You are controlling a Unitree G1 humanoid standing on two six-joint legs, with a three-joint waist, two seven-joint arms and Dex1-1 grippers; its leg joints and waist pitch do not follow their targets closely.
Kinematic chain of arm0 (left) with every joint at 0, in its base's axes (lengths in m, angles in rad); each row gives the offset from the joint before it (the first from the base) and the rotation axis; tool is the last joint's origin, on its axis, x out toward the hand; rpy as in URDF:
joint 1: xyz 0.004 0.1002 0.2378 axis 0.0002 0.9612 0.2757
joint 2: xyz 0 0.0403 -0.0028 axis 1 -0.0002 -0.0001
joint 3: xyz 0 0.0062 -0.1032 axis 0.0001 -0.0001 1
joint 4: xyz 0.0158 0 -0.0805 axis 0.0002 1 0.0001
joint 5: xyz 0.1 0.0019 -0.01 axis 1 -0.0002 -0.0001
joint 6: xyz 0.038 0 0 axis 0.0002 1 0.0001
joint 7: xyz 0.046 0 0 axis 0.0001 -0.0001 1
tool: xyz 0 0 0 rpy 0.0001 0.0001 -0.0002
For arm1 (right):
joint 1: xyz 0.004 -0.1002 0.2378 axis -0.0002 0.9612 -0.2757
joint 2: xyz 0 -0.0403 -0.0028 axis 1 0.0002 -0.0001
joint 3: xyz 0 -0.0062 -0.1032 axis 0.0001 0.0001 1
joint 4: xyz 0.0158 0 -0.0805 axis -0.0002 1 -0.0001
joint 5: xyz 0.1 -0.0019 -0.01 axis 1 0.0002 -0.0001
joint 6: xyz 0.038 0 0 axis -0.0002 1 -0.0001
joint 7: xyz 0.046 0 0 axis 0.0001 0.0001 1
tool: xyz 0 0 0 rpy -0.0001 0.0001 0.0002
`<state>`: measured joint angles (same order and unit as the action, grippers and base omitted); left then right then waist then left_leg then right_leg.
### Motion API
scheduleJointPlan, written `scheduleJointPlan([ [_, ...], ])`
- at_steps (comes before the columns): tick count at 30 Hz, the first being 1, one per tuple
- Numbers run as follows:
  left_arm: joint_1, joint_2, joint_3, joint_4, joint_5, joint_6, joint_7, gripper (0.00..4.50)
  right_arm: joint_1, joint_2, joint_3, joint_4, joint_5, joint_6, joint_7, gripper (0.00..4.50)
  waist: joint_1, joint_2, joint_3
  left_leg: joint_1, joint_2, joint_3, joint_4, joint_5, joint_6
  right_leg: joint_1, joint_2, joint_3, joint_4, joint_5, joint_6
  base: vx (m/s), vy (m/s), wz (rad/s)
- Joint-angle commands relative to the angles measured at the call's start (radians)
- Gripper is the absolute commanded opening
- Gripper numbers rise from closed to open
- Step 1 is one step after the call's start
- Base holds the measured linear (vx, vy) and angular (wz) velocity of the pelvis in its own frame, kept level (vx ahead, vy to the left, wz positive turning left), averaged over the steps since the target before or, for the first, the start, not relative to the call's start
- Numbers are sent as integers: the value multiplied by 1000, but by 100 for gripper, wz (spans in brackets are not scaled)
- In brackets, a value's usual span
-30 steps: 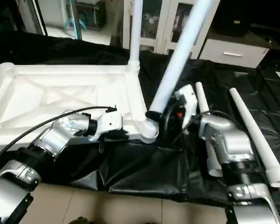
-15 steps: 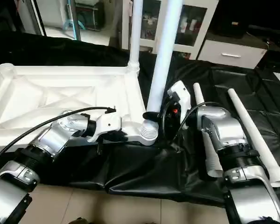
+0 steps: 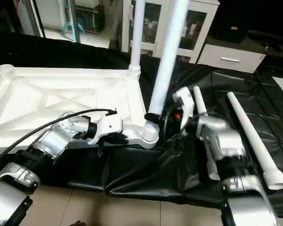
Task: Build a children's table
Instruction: Insert table leg to table base
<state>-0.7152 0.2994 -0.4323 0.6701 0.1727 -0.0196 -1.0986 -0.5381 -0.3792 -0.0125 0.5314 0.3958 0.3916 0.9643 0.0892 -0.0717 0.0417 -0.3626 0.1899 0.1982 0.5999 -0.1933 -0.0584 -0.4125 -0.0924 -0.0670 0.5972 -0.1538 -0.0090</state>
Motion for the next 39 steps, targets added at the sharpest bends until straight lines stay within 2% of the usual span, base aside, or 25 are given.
scheduleJointPlan([
  [1,11,-9,-40,-40,9,-10,-52,0,67,-18,-25,33,-34,17,-77,184,-8,17,-65,19,45,-18,-75,-212,0,49,-55,40,-56,-176,-230,0,0,0],
  [4,8,-8,-40,-34,11,-12,-52,0,121,-14,-56,-12,-9,18,-95,184,-9,18,-61,21,46,-19,-79,-253,-6,48,-55,40,-66,-220,-217,0,0,0],
  [7,3,-9,-39,-25,13,-17,-48,0,174,-11,-83,-65,14,17,-108,184,-6,24,-58,29,47,-21,-82,-305,-18,42,-59,41,-78,-297,-198,0,0,0],
  [11,0,-11,-40,-18,17,-22,-43,0,212,-15,-86,-110,15,16,-109,184,-10,22,-56,25,46,-25,-86,-332,-23,44,-58,39,-82,-332,-181,0,0,0],
  [12,0,-12,-40,-16,18,-24,-38,0,238,-20,-76,-151,5,13,-109,184,-10,24,-56,26,46,-25,-87,-337,-24,43,-58,39,-84,-340,-177,0,0,0],
  [15,-2,-13,-39,-9,25,-29,-22,0,289,-42,-37,-234,-30,-6,-104,184,-8,20,-54,25,48,-27,-90,-337,-24,43,-57,40,-84,-335,-166,0,0,0],
  [17,-5,-14,-40,-3,30,-33,-13,0,311,-59,-10,-281,-46,-15,-94,184,-9,21,-55,24,47,-26,-89,-334,-20,43,-58,41,-84,-335,-167,0,0,0],
  [18,-4,-13,-40,-3,30,-34,-11,0,317,-64,-2,-295,-49,-16,-91,184,-9,17,-54,23,47,-26,-89,-331,-19,43,-59,41,-84,-337,-165,0,0,0],
  [19,-3,-12,-40,-4,31,-32,-8,0,322,-74,17,-316,-63,-22,-82,184,-8,19,-54,26,48,-25,-88,-335,-18,40,-59,42,-85,-346,-164,0,0,0],
  [24,3,-10,-40,-11,33,-31,-4,0,324,-93,58,-349,-92,-28,-69,184,-9,17,-51,23,48,-27,-90,-346,-17,39,-60,43,-88,-380,-150,0,0,0],
  [26,6,-9,-41,-12,34,-31,-3,0,305,-94,75,-341,-102,-26,-69,184,-11,13,-51,23,48,-27,-90,-354,-17,38,-61,42,-90,-396,-146,0,0,0],
  [27,8,-8,-41,-14,34,-31,-2,0,295,-94,81,-336,-106,-26,-69,184,-12,15,-50,23,48,-29,-92,-360,-18,37,-61,42,-91,-409,-143,0,0,0],
  [28,10,-7,-42,-16,34,-31,-2,0,280,-95,91,-328,-109,-25,-68,184,-13,10,-49,22,48,-28,-91,-361,-18,37,-61,42,-92,-418,-139,0,0,0],
  [29,10,-7,-42,-16,34,-31,-2,0,280,-95,91,-328,-109,-25,-68,184,-13,14,-48,24,49,-29,-92,-367,-18,35,-63,42,-94,-431,-136,0,0,0],
  [32,14,-5,-42,-19,34,-29,-2,0,252,-98,107,-315,-109,-2,-57,184,-17,8,-47,23,47,-30,-91,-387,-17,33,-63,40,-100,-483,-118,0,0,0],
  [34,15,-4,-42,-22,34,-25,-1,0,224,-95,121,-282,-122,5,-53,184,-19,10,-47,22,48,-32,-92,-384,-17,33,-63,40,-100,-490,-114,0,0,0],
  [35,17,-2,-41,-24,34,-24,-1,0,212,-89,124,-262,-133,2,-63,184,-20,2,-47,22,48,-31,-91,-383,-16,32,-63,40,-101,-494,-113,0,0,0],
  [36,17,-2,-41,-24,34,-24,-1,0,210,-87,125,-258,-135,2,-66,184,-21,7,-47,21,47,-32,-91,-380,-17,31,-65,40,-99,-499,-114,0,0,0],
  [39,20,1,-40,-27,32,-21,-2,0,168,-63,138,-186,-151,7,-86,184,-30,6,-46,21,46,-35,-92,-401,-23,28,-65,38,-102,-531,-109,0,0,0],
])
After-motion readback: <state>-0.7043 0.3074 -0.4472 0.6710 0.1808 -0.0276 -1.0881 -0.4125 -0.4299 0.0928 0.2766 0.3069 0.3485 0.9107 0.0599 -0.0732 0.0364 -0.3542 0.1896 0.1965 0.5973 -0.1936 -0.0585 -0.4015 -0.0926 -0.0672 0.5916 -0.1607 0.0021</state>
